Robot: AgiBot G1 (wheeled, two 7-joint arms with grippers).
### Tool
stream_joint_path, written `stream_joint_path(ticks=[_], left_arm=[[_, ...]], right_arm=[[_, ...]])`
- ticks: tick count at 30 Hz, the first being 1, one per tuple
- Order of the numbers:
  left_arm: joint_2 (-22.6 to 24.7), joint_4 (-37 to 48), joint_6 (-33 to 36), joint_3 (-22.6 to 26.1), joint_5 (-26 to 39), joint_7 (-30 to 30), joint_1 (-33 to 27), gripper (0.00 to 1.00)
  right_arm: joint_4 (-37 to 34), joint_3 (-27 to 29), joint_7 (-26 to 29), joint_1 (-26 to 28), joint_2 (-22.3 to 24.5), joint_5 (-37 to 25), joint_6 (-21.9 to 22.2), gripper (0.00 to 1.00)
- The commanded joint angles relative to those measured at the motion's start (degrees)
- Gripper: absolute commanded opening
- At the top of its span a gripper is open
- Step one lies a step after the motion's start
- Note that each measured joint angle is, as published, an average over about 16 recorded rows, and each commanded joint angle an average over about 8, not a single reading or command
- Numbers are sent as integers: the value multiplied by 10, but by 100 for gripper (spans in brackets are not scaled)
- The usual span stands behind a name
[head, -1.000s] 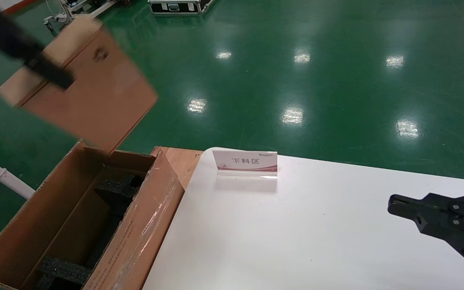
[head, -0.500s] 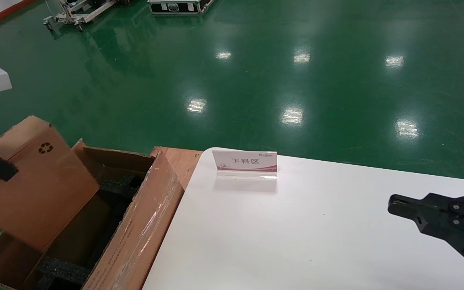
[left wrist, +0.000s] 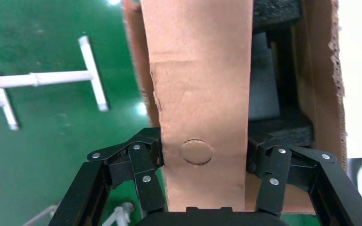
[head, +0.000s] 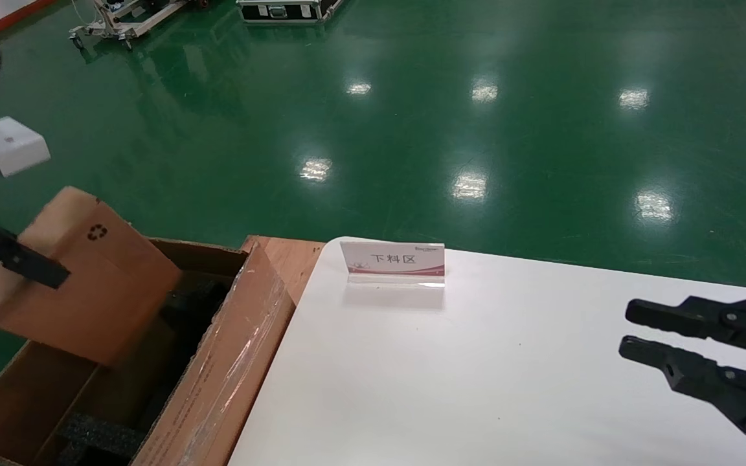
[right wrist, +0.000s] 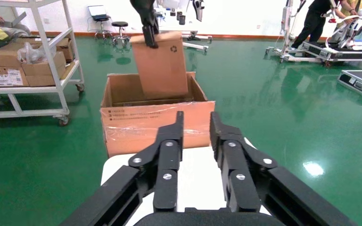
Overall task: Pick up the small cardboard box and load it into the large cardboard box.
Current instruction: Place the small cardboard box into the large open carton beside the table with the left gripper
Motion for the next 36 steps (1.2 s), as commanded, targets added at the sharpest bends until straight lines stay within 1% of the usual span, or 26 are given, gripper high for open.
stream_joint_path(ticks=[1, 11, 24, 29, 36], left_arm=[[-8, -3, -4, -11, 10, -6, 14, 0], [-42, -11, -15, -11, 22, -21, 45, 0], [-72, -5, -54, 5, 63, -16, 81, 0], [-75, 6, -78, 9, 74, -18, 97, 0], [-65, 32, -110, 14, 73, -22, 126, 0]], right_arm=[[0, 0, 0, 0, 0, 0, 0, 100], [0, 0, 0, 0, 0, 0, 0, 100], [0, -1, 0, 0, 0, 1, 0, 100], [0, -1, -1, 0, 0, 1, 0, 100], [0, -1, -1, 0, 1, 1, 1, 100]])
